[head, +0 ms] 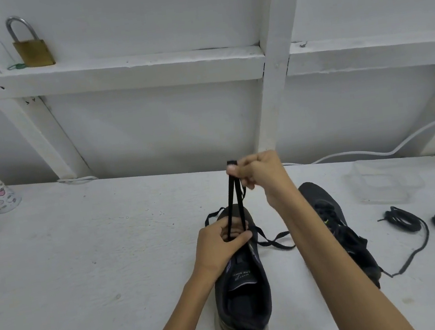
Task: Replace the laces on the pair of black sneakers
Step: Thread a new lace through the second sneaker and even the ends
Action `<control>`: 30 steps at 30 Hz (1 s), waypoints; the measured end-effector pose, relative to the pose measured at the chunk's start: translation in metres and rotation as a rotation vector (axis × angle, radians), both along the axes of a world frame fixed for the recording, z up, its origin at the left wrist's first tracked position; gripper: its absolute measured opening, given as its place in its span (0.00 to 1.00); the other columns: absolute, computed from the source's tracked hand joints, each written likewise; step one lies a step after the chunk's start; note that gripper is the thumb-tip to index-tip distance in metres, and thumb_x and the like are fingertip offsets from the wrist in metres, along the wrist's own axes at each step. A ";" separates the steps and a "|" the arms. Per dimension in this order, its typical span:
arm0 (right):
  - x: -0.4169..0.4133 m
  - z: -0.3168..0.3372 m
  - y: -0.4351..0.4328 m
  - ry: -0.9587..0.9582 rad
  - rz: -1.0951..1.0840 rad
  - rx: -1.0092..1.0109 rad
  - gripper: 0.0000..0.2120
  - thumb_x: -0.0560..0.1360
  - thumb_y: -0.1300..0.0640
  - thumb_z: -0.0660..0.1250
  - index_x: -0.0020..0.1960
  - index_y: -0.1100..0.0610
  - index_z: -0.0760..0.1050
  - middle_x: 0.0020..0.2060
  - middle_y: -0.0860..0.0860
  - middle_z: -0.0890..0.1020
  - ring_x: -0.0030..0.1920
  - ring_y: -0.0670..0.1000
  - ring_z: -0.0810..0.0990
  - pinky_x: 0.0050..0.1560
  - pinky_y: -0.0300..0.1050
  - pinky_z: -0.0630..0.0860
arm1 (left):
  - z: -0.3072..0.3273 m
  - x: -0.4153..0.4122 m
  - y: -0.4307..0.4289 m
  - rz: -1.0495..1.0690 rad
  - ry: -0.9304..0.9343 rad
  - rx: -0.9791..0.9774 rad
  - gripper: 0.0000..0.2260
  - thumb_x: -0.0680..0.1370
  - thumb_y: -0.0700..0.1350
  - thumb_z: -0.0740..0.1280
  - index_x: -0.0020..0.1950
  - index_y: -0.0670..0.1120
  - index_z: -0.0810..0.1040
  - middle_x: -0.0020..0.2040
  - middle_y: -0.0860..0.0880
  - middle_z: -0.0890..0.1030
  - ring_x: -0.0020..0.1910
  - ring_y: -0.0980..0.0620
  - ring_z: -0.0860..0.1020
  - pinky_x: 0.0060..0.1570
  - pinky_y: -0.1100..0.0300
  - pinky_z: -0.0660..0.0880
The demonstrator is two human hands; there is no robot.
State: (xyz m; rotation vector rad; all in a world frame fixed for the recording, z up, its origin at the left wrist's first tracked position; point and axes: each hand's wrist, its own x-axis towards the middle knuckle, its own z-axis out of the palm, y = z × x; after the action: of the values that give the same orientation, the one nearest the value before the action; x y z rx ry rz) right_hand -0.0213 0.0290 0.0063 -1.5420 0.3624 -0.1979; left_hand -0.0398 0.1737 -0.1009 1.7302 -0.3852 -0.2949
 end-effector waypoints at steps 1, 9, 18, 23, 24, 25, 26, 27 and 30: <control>0.005 0.011 -0.001 -0.024 -0.018 0.025 0.05 0.69 0.71 0.73 0.39 0.67 0.77 0.23 0.52 0.73 0.20 0.46 0.68 0.22 0.36 0.64 | 0.000 0.000 0.000 -0.003 -0.003 -0.001 0.09 0.71 0.39 0.77 0.48 0.49 0.84 0.43 0.54 0.86 0.44 0.57 0.84 0.48 0.69 0.76; 0.051 0.081 -0.015 -0.257 -0.134 0.120 0.08 0.71 0.70 0.72 0.35 0.64 0.77 0.32 0.57 0.78 0.23 0.45 0.72 0.25 0.35 0.68 | -0.002 0.000 0.002 -0.008 0.003 0.034 0.09 0.71 0.41 0.77 0.50 0.48 0.84 0.44 0.54 0.86 0.44 0.57 0.83 0.50 0.66 0.78; 0.041 0.010 -0.040 0.275 0.174 -0.348 0.17 0.76 0.57 0.71 0.52 0.73 0.77 0.39 0.62 0.82 0.32 0.56 0.84 0.39 0.50 0.84 | 0.011 0.012 0.003 -0.034 0.135 -0.046 0.03 0.74 0.41 0.73 0.47 0.45 0.85 0.42 0.49 0.86 0.46 0.51 0.84 0.54 0.58 0.79; -0.011 -0.030 -0.026 0.542 0.598 -0.549 0.26 0.76 0.41 0.68 0.47 0.66 0.82 0.35 0.53 0.84 0.34 0.49 0.82 0.32 0.37 0.74 | 0.013 0.014 -0.003 -0.007 0.099 -0.065 0.04 0.74 0.42 0.73 0.48 0.44 0.85 0.41 0.47 0.86 0.44 0.48 0.84 0.54 0.55 0.79; -0.017 -0.038 -0.021 0.468 0.554 -0.492 0.26 0.75 0.43 0.69 0.46 0.69 0.80 0.33 0.54 0.81 0.32 0.47 0.79 0.30 0.35 0.71 | 0.013 0.014 -0.005 -0.008 0.092 -0.059 0.04 0.74 0.41 0.73 0.48 0.44 0.85 0.41 0.48 0.86 0.44 0.48 0.85 0.54 0.55 0.79; -0.021 -0.045 -0.015 0.375 0.477 -0.408 0.25 0.75 0.46 0.71 0.45 0.71 0.78 0.31 0.55 0.77 0.29 0.46 0.75 0.28 0.33 0.67 | 0.013 0.013 -0.006 -0.003 0.093 -0.061 0.04 0.74 0.41 0.73 0.48 0.43 0.85 0.41 0.47 0.86 0.44 0.49 0.85 0.54 0.55 0.80; -0.024 -0.050 -0.009 0.283 0.392 -0.326 0.22 0.75 0.51 0.72 0.42 0.72 0.77 0.30 0.57 0.75 0.28 0.45 0.72 0.28 0.33 0.66 | 0.013 0.013 -0.007 0.008 0.100 -0.069 0.05 0.74 0.41 0.73 0.49 0.43 0.85 0.41 0.47 0.86 0.45 0.50 0.85 0.55 0.55 0.79; -0.026 -0.052 -0.005 0.203 0.317 -0.271 0.18 0.74 0.55 0.73 0.41 0.72 0.78 0.30 0.57 0.76 0.27 0.44 0.72 0.29 0.32 0.67 | 0.013 0.012 -0.008 0.019 0.114 -0.076 0.06 0.74 0.41 0.74 0.49 0.43 0.84 0.42 0.47 0.86 0.45 0.50 0.85 0.55 0.54 0.79; -0.025 -0.049 -0.003 0.107 0.200 -0.337 0.10 0.71 0.58 0.76 0.39 0.65 0.82 0.29 0.48 0.80 0.27 0.42 0.72 0.32 0.35 0.68 | 0.009 0.008 -0.007 0.012 0.139 -0.074 0.09 0.71 0.40 0.76 0.50 0.43 0.84 0.45 0.47 0.86 0.48 0.52 0.84 0.56 0.55 0.79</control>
State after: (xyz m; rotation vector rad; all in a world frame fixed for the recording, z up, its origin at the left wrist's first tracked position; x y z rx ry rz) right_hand -0.0458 0.0262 -0.0425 -1.9145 0.2651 -0.0184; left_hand -0.0318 0.1670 -0.0922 1.6291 -0.2812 -0.3851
